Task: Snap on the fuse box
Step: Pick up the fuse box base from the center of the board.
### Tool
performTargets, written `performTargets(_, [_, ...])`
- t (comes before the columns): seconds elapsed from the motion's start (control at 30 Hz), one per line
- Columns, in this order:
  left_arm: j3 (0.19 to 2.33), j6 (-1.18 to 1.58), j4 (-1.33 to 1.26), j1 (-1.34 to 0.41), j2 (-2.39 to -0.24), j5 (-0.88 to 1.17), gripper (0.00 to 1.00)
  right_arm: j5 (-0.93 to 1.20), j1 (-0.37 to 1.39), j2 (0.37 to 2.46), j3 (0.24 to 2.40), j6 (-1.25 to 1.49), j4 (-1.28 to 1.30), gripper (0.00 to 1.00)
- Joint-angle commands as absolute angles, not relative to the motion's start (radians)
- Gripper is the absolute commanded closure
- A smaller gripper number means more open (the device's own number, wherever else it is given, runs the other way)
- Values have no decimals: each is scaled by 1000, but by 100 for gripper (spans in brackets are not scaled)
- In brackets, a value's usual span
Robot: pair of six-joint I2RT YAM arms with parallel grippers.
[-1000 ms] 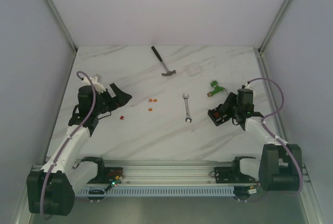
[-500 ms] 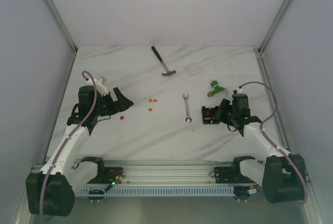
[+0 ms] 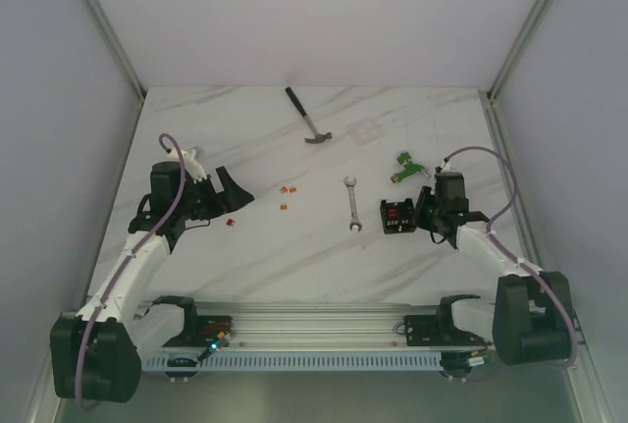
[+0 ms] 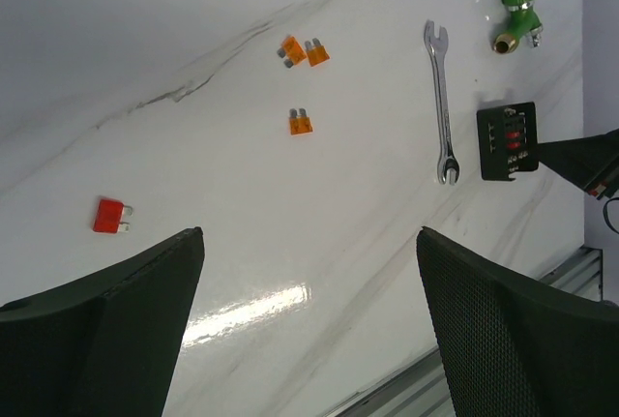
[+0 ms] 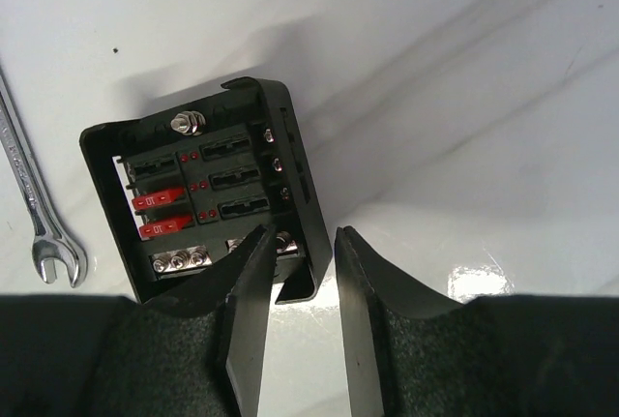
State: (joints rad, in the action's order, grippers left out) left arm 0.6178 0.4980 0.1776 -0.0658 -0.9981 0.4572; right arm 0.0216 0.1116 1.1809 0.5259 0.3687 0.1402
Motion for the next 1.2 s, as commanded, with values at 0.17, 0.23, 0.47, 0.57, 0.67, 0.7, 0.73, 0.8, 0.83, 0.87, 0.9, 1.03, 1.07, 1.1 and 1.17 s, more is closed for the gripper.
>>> performTargets(0.17, [641, 492, 178, -69, -1009, 492, 0, 9, 114, 1228, 581, 312, 92, 64])
performTargets(0.23, [640, 492, 177, -69, -1010, 493, 0, 8, 114, 1234, 594, 304, 88, 64])
performTargets(0.47, [641, 497, 172, -69, -1023, 494, 0, 5, 114, 1244, 630, 282, 88, 60])
performTargets(0.57, [640, 500, 169, -69, -1030, 500, 0, -10, 114, 1271, 648, 272, 87, 61])
performTargets(0.67, [635, 502, 165, -69, -1028, 505, 0, -18, 114, 1310, 666, 263, 87, 63])
performTargets(0.7, [634, 502, 167, -69, -1025, 505, 0, -18, 114, 1319, 668, 261, 87, 63])
performTargets(0.73, [634, 503, 165, -70, -1025, 505, 0, -19, 114, 1328, 669, 259, 85, 65])
performTargets(0.8, [634, 503, 163, -69, -1025, 507, 0, -17, 114, 1336, 667, 258, 85, 67])
performTargets(0.83, [635, 504, 163, -69, -1025, 509, 0, -14, 114, 1338, 667, 258, 86, 70])
performTargets(0.87, [633, 505, 162, -69, -1024, 512, 0, -12, 115, 1338, 667, 258, 86, 73])
performTargets(0.9, [634, 505, 161, -69, -1023, 515, 0, -11, 114, 1336, 667, 258, 88, 76])
performTargets(1.03, [628, 509, 159, -69, -1007, 519, 0, -2, 115, 1315, 660, 263, 93, 86])
performTargets(1.07, [626, 509, 158, -69, -1002, 520, 0, 0, 116, 1307, 658, 265, 95, 89])
performTargets(1.1, [625, 511, 158, -69, -996, 520, 0, 0, 119, 1301, 656, 266, 98, 93])
performTargets(1.17, [621, 512, 159, -69, -985, 519, 0, -2, 128, 1279, 652, 272, 110, 100])
